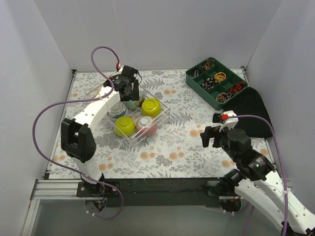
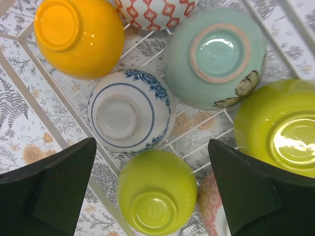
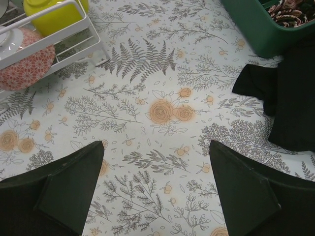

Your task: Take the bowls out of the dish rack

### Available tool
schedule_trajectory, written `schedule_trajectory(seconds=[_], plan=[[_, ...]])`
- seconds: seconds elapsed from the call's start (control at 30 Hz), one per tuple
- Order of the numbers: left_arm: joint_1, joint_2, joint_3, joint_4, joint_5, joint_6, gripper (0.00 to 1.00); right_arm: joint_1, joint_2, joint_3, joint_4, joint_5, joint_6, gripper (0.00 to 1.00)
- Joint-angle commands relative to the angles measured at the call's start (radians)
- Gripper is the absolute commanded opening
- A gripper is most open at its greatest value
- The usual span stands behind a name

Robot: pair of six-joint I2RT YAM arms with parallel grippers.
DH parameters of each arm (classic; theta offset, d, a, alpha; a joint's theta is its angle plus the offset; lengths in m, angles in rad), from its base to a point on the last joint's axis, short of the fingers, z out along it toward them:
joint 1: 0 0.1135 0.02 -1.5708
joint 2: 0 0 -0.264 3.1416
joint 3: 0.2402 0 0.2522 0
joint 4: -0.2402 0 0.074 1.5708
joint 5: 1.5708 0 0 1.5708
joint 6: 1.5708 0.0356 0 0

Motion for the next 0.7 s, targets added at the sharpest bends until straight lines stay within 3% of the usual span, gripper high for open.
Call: schedule_trajectory(seconds=[0.0,0.13,0.37,0.67], plan=[[-0.017,0.084,0.051,-0.078,-0.120,0.035,0.98,-0.002,-0.002,0.023,0.055,-0.017,-0.009,0.96],[-0.024,0.153,0.063,-0.122,-0.215,0.009,0.98,-0.002,-0.002,0.015,0.062,-0.033,0.000,0.96],[-0.031,0.186,0.039,-0.102,-0.224,-0.074,0.98,-0.001,0.011,0.012,0.081,-0.051,-0.012,0.96],[-0.057,0.218,0.023,-0.079,-0.286,-0.077,0.98,-0.001,0.040,0.008,0.102,-0.040,-0.104,0.96]])
